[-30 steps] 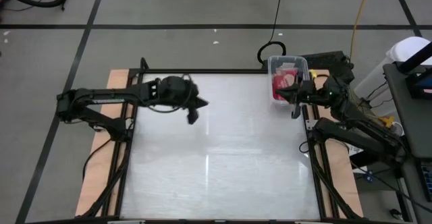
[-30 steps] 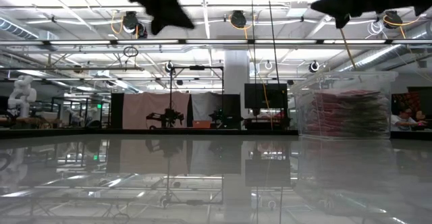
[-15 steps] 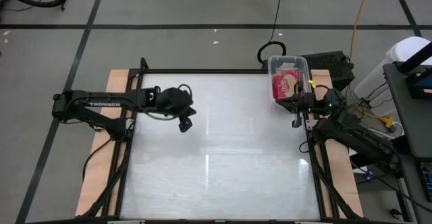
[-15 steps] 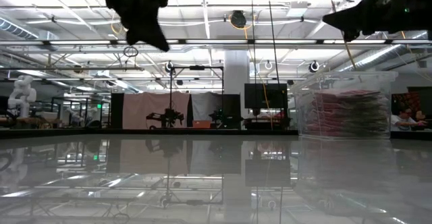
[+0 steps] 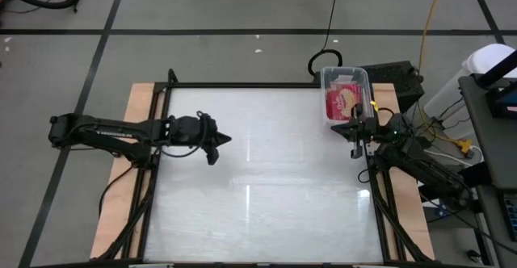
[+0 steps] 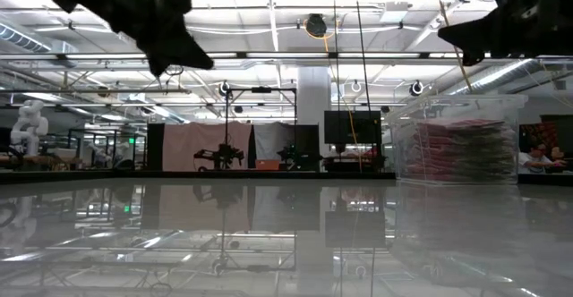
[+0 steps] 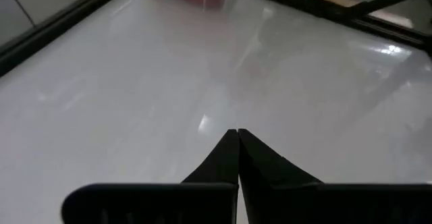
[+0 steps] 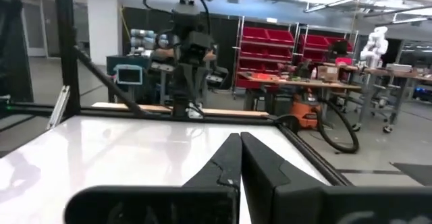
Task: Sort popcorn bags into baskets
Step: Return to Home Position
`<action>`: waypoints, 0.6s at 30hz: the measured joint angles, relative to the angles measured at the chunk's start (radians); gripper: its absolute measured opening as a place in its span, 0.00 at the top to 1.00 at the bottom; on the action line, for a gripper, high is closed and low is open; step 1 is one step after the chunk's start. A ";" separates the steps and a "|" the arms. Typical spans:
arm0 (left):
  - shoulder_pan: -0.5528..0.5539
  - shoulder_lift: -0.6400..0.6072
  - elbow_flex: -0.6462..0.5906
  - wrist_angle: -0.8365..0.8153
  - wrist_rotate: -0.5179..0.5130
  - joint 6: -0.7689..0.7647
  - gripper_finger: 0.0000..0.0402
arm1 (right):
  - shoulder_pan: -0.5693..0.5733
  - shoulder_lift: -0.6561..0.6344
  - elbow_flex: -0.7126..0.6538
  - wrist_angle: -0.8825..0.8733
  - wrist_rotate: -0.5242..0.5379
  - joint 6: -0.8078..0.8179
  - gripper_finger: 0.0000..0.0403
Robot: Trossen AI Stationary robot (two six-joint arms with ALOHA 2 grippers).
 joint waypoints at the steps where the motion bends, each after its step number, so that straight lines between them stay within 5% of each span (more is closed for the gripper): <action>1: -0.009 -0.019 -0.014 0.005 -0.005 0.001 0.99 | 0.000 -0.006 -0.003 -0.005 -0.012 -0.002 1.00; 18: -0.130 -0.206 -0.178 -0.003 -0.170 -0.068 1.00 | 0.001 -0.047 -0.035 -0.084 0.041 -0.103 1.00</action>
